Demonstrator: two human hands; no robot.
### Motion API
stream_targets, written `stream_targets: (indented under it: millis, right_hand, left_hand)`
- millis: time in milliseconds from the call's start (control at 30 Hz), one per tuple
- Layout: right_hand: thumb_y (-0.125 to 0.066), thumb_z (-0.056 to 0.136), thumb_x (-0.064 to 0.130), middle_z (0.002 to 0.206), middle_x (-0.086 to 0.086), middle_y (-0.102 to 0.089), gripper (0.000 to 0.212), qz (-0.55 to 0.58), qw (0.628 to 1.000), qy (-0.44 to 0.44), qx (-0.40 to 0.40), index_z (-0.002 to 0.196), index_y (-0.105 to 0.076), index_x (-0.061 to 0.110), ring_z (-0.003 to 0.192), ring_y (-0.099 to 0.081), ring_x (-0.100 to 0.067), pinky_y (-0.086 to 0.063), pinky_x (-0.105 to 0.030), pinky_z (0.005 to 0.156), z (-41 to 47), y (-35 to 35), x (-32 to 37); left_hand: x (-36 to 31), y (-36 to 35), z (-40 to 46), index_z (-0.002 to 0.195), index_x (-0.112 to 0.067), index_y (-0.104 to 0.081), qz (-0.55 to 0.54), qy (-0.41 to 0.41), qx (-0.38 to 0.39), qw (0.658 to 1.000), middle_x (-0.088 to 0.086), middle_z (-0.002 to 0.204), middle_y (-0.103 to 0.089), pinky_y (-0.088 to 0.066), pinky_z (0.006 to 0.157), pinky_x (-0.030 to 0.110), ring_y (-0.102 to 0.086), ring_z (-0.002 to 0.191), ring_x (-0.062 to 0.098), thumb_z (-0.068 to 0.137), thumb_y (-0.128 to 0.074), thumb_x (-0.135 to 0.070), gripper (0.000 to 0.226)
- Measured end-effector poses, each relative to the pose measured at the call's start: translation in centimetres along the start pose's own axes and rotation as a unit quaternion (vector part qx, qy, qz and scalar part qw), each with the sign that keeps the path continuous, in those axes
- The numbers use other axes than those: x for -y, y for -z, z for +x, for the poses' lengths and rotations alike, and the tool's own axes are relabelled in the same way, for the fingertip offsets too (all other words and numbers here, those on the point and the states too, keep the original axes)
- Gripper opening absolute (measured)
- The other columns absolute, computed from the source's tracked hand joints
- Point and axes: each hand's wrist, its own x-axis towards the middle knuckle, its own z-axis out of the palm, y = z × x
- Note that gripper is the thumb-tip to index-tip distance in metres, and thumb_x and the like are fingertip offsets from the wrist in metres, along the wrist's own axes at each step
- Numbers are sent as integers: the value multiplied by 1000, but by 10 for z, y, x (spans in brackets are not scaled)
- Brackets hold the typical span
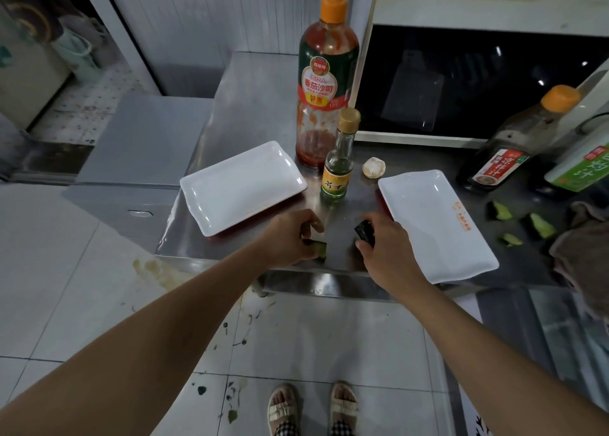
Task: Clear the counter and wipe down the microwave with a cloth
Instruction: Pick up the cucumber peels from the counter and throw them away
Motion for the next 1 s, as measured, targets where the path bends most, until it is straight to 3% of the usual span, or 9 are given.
stream_targets:
  millis: [233, 567, 800, 1000]
  right_hand:
    - [-65, 87, 13, 122, -9, -58, 41, 15, 1000, 5, 3, 124, -49, 13, 113, -53, -24, -42, -31, 98, -2, 1, -4]
    - [-63, 88, 13, 127, -10, -56, 44, 15, 1000, 4, 7, 128, -46, 10, 118, -51, -25, -42, -32, 100, -3, 2, -7]
    - [-62, 89, 16, 129, -6, -55, 43, 23, 1000, -19, 3, 128, -46, 14, 118, -51, -23, -42, -29, 99, 0, 1, -10]
    - [-62, 89, 18, 126, -6, -57, 40, 22, 999, -25, -8, 126, -47, 16, 114, -52, -22, -43, -28, 95, 1, 1, -10]
  left_hand:
    - [2, -15, 6, 108, -19, -59, 108, -76, -20, 991, 0, 106, -50, -51, 80, 26, -52, 91, 12, 71, -76, -15, 41]
    - [8, -20, 11, 106, -17, -62, 161, -106, -8, 981, 2, 111, -52, -48, 87, 34, -47, 100, 17, 75, -72, -15, 32]
    - [11, -17, 19, 106, -16, -64, 121, -67, -32, 990, 4, 104, -55, -43, 81, 23, -52, 96, 17, 80, -71, -21, 27]
    - [3, -13, 19, 110, -17, -62, 44, -21, -32, 998, 6, 109, -57, -45, 89, 28, -54, 99, 18, 88, -63, -22, 23]
